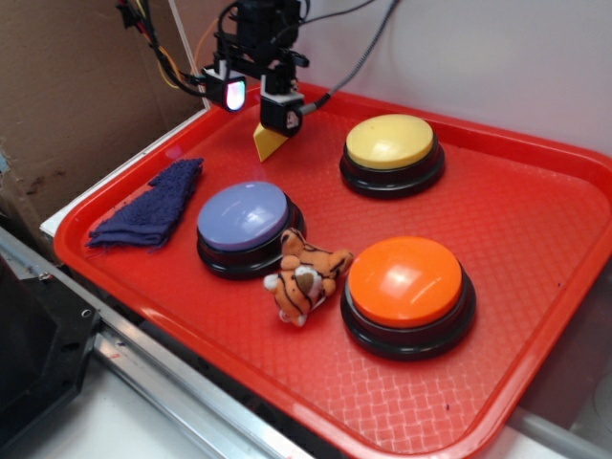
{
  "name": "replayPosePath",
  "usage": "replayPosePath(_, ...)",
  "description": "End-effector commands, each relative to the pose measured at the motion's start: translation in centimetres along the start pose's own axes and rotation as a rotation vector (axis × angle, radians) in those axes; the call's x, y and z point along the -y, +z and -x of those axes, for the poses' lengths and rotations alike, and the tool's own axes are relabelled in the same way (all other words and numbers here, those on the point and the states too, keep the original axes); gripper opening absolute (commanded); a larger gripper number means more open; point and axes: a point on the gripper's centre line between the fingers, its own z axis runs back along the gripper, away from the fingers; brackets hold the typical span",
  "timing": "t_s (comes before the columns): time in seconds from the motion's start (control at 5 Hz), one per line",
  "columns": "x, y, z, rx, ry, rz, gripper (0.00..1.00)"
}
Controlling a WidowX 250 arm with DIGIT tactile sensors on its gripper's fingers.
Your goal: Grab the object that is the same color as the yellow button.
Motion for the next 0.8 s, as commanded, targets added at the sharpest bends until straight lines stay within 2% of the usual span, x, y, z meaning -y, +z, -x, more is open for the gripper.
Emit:
replayPosePath(0.0,-0.2,-0.9,-1.1,0.01,0.023,-0.022,1.0)
replayPosePath(0.2,-0.2,-2.5,-1.3,-0.011,0.025,-0.035,0.0)
replayPosePath(0.4,-0.1,-2.5,-1.3,-0.012,0.022,-0.037,0.0)
replayPosePath(0.6,-0.2,-0.6,-0.7,0.028,0.016,-0.055,0.0)
